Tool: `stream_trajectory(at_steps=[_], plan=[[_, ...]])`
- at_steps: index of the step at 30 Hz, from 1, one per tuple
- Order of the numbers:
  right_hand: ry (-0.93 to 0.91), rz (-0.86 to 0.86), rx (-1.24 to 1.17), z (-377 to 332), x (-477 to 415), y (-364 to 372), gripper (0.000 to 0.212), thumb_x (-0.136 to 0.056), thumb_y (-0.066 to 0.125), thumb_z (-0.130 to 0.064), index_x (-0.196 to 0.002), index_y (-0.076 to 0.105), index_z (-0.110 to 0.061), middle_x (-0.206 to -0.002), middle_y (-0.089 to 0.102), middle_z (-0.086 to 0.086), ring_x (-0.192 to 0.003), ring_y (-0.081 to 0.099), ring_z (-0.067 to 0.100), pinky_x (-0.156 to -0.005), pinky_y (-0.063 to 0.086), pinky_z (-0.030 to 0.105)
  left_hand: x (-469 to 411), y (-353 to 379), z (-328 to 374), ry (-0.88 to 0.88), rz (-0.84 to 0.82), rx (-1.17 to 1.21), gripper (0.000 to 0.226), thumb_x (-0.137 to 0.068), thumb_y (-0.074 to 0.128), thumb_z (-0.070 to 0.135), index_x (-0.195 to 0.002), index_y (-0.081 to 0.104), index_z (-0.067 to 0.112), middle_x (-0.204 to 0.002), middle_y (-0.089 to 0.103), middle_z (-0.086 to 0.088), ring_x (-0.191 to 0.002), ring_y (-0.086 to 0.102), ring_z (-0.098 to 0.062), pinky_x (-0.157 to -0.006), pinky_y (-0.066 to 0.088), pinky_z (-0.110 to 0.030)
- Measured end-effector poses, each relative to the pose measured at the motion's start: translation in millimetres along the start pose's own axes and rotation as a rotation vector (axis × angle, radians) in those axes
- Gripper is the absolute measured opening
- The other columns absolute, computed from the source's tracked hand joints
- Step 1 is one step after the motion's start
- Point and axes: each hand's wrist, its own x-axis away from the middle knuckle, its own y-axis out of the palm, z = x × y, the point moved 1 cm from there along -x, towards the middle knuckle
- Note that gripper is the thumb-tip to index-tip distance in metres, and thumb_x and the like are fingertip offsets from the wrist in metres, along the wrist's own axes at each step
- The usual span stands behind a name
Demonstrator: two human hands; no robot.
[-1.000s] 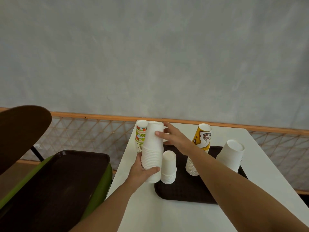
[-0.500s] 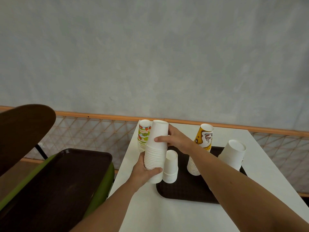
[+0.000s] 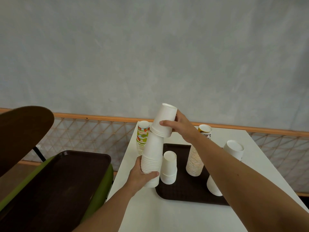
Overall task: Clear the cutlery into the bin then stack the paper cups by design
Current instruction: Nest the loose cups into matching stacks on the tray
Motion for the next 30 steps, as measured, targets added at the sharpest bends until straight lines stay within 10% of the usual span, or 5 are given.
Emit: stream_trajectory(at_steps=[12, 30], plan=[[0.075, 0.200, 0.074, 32, 7, -17, 0.065, -0.074, 0.077, -0.021, -0.128, 0.041, -0.022, -0.118, 0.054, 0.003, -0.110, 0.053, 0.023, -0.090, 0.052, 0.043, -6, -7, -13, -0.031, 0.027, 0.046, 0.082, -0.068, 0.082, 0.024, -0.133, 0.031, 0.030, -0.121, 0.053, 0.003, -0.113, 0.051, -0.022, -0.097, 0.047, -0.040], [0.228, 0.050, 0.367, 97, 33, 3, 0.079, -0.078, 0.075, -0.031, -0.140, 0.026, -0.026, -0.138, 0.044, 0.010, -0.124, 0.045, 0.027, -0.100, 0.042, 0.036, -8, -9, -10, -0.033, 0.039, 0.075, 0.087, -0.051, 0.079, 0.040, -0.126, 0.034, 0.035, -0.119, 0.055, 0.006, -0.111, 0.054, -0.020, -0.091, 0.048, -0.035]])
